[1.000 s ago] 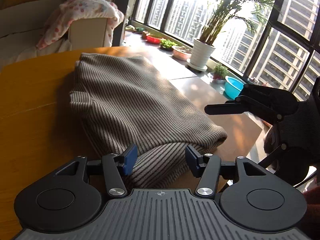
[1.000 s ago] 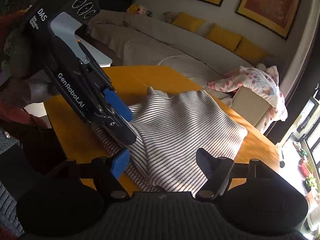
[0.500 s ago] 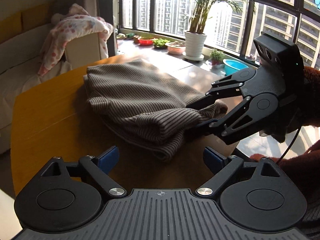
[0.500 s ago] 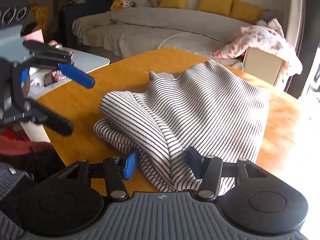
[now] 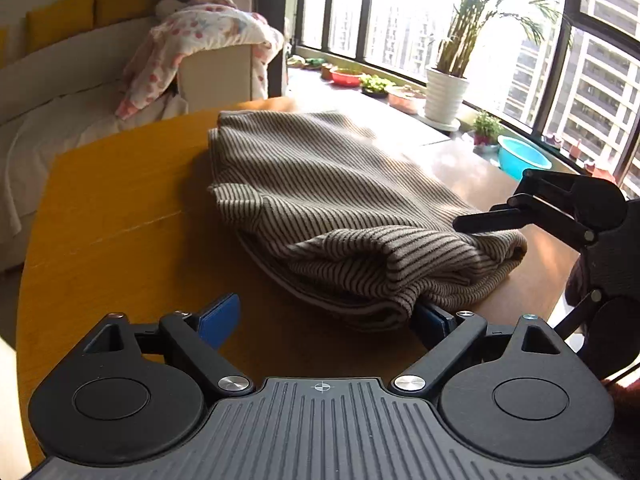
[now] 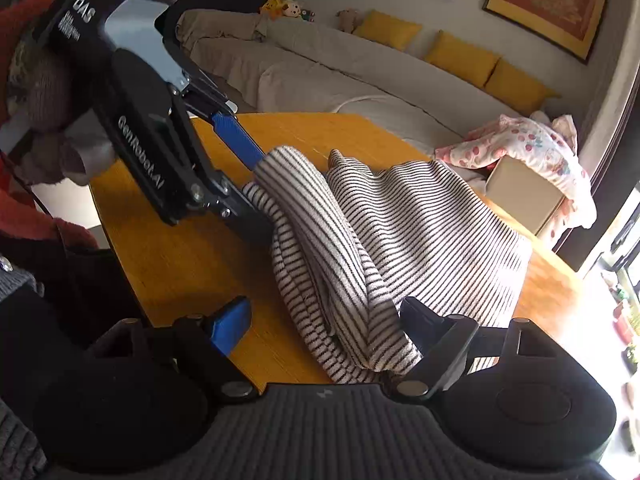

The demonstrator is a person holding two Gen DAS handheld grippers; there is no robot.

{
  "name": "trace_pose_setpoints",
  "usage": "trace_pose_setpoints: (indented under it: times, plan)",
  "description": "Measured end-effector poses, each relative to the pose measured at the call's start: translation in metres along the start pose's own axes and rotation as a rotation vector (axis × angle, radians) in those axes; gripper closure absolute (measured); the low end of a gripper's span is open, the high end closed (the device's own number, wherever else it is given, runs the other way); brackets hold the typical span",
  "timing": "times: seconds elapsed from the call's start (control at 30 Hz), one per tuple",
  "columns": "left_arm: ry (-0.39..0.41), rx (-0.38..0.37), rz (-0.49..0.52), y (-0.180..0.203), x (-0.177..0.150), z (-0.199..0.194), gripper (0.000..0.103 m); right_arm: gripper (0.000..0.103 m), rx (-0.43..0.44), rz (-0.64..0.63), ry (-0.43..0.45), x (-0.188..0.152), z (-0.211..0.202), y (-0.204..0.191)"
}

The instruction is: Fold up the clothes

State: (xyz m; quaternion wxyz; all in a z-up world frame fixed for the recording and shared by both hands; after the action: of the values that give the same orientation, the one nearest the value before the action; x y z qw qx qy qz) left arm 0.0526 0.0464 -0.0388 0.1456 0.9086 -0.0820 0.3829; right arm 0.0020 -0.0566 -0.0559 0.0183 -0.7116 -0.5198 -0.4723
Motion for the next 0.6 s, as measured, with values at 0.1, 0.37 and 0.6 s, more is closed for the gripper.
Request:
trace_pose_setpoints:
  times: [0.1,0.37,0.6]
  plan:
    - [-0.005,-0.053,-0.047,0.000,0.003,-0.006,0.012,0.031,-0.139,-0.135,0.012,0.001,0.008,-0.005]
    - [0.169,-0.207,-0.125,-0.017,0.062,-0.045,0.020,0.071,-0.063,-0.158,-0.086,0.008,-0.007,0.025]
    - [0.061,-0.173,-0.061,-0.031,0.103,0.048,0.057,0.072,0.044,-0.388,-0.105,0.056,-0.066,0.025]
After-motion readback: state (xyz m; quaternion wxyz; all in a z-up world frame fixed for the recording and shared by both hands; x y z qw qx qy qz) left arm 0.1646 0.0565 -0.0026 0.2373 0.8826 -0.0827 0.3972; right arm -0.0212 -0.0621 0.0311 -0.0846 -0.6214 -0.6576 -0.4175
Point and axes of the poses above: each gripper's, at about its wrist camera, not at the fingertips, and z roughly the way its jaws point, y to its right, x to its top, the point moved 7 cm from there along z, roughly the way its jaws point, and after that the axes turned 6 degrees about -z, right-handed, at the moved point
